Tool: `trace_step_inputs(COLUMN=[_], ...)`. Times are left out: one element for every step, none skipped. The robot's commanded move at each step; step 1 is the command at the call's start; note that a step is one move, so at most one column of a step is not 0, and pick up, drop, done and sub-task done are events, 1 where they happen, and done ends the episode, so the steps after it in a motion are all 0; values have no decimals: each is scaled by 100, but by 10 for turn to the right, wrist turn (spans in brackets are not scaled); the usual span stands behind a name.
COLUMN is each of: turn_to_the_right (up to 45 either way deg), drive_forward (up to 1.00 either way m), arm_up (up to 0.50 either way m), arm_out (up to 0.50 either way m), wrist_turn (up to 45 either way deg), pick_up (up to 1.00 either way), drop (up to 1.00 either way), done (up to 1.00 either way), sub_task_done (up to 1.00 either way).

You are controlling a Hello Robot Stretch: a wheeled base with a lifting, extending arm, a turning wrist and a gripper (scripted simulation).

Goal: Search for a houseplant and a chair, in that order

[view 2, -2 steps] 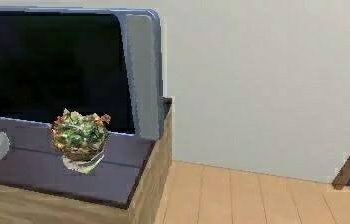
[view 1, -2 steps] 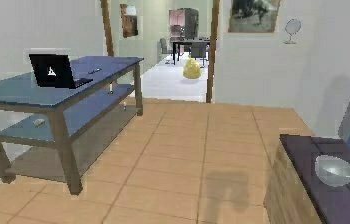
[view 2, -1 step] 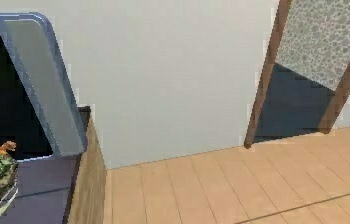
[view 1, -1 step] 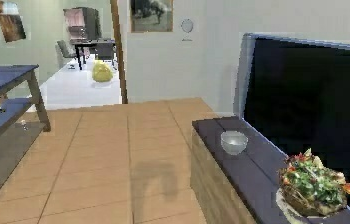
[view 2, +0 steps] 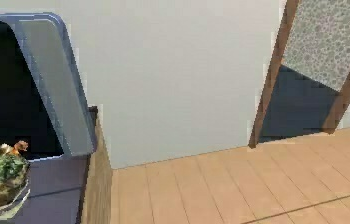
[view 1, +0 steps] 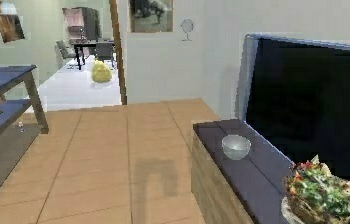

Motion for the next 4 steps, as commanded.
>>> trace_step_inputs(turn_to_the_right=[-210, 0, 0, -30], drive_forward=[0, 100, 100, 0], arm_up=[0, 0, 0, 0], arm_out=[0, 0, 0, 0], wrist_turn=[0, 0, 0, 0], pick_up=[0, 0, 0, 0], drop=[0, 0, 0, 0], done=[0, 0, 0, 0], sub_task_done=[0, 0, 0, 0])
